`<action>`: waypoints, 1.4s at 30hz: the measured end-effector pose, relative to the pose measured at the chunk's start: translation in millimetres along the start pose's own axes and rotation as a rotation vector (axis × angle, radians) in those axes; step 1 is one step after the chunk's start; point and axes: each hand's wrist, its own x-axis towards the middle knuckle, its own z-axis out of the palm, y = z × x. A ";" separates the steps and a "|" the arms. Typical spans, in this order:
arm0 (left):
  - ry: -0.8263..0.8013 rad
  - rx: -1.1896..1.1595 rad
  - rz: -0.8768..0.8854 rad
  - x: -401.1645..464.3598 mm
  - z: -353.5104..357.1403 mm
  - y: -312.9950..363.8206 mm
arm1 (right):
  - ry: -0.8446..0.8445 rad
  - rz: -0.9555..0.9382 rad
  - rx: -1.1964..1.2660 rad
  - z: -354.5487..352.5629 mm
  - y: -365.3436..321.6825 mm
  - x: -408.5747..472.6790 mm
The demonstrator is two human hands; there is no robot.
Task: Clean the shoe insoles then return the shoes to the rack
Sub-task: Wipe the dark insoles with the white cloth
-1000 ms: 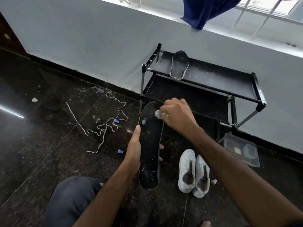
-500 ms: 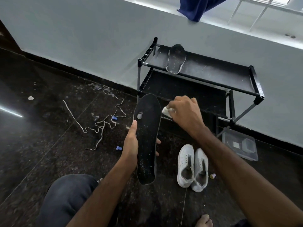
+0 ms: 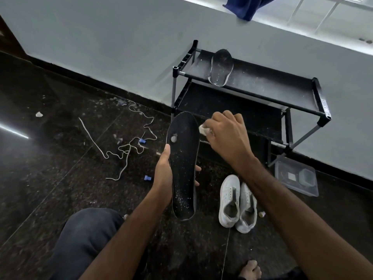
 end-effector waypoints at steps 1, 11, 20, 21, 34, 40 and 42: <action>-0.001 -0.009 0.005 0.4 0.1 0.0 | -0.010 0.022 0.098 -1.3 -7.0 0.0; 0.021 0.011 0.001 0.2 -1.2 -3.3 | -0.161 -0.232 0.096 11.1 -21.6 -11.7; 0.023 0.010 -0.060 1.7 -0.6 -4.0 | -0.296 -0.092 0.301 -36.7 18.2 13.7; 0.020 0.002 -0.063 0.8 1.2 -3.9 | -0.225 -0.036 0.364 -30.2 13.8 13.7; -0.040 0.050 -0.052 4.8 -1.5 -8.0 | 0.100 0.156 0.237 27.1 6.1 58.7; -0.030 0.021 -0.034 2.7 1.3 -1.5 | -0.072 0.027 0.418 11.1 -5.2 44.8; -0.034 -0.026 -0.042 0.1 5.8 -1.7 | -0.182 -0.045 0.308 18.5 -13.5 32.1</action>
